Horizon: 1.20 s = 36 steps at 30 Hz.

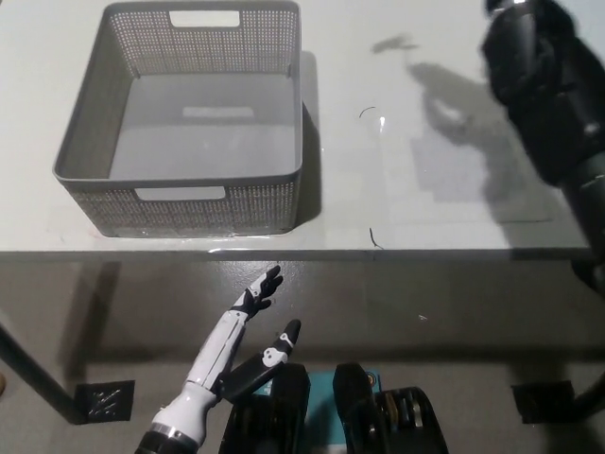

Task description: Use the right hand to pick up a black power cord and place it into a container on the left hand side

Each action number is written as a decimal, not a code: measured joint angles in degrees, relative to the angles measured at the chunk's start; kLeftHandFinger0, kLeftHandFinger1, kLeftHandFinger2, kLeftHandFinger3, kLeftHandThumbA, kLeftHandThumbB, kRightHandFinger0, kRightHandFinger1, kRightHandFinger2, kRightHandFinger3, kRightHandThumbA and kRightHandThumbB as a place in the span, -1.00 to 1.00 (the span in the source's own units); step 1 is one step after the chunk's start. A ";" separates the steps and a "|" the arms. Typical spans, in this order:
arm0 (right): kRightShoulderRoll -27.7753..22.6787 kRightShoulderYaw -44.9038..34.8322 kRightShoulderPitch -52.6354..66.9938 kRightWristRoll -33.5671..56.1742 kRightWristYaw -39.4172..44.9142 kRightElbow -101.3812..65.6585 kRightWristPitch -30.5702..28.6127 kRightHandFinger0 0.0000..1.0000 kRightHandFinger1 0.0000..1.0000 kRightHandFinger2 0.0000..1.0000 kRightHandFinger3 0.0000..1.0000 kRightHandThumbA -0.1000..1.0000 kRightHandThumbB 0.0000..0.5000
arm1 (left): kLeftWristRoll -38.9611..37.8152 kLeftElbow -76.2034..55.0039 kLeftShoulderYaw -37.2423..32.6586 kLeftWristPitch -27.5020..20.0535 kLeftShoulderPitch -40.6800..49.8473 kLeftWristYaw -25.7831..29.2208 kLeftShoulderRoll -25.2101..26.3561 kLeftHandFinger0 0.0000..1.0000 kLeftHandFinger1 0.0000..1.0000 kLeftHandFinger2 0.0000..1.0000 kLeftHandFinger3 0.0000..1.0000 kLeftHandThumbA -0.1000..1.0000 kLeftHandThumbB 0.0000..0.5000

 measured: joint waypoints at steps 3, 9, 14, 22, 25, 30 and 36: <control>2.59 0.48 0.00 -0.19 0.00 -0.80 -0.01 -1.00 -0.46 0.41 0.41 -1.00 -0.13 | 0.06 -0.07 -0.08 0.03 0.07 -0.01 -0.04 1.00 1.00 1.00 1.00 0.34 -1.00; 7.85 1.17 -0.48 -0.44 -0.24 -0.63 -0.10 -1.00 -0.44 0.30 0.53 -1.00 -0.29 | -0.04 -0.12 -0.22 0.04 0.09 -0.17 0.06 1.00 1.00 1.00 1.00 0.25 -1.00; 11.80 1.54 -1.29 -0.59 -0.21 -0.25 0.14 -1.00 -0.41 0.29 0.48 -1.00 -0.25 | -0.13 -0.03 -0.49 -0.11 0.08 -0.28 0.13 1.00 1.00 1.00 1.00 0.27 -1.00; 15.83 2.51 -1.40 -1.41 -0.55 0.77 0.18 -1.00 -0.27 0.42 0.59 -1.00 -0.39 | -0.08 0.02 -0.95 -0.67 0.01 -0.43 0.77 1.00 1.00 1.00 1.00 0.30 -0.96; 16.69 2.68 -1.40 -1.45 -0.54 1.06 0.31 -1.00 -0.18 0.50 0.72 -1.00 -0.44 | -0.07 0.05 -0.96 -0.77 -0.01 -0.45 0.96 1.00 1.00 1.00 1.00 0.19 -1.00; 18.36 2.94 -1.41 -1.42 -0.49 3.53 0.52 -1.00 -0.09 0.60 0.86 -1.00 -0.45 | -0.24 0.24 -0.99 -1.00 -0.06 -0.51 0.94 1.00 1.00 1.00 1.00 0.19 -1.00; 20.27 3.47 -1.40 -1.28 -0.35 8.80 0.44 -1.00 -0.12 0.61 0.87 -1.00 -0.43 | -0.19 0.28 -1.11 -1.00 -0.30 -0.59 0.96 1.00 1.00 1.00 1.00 0.14 -1.00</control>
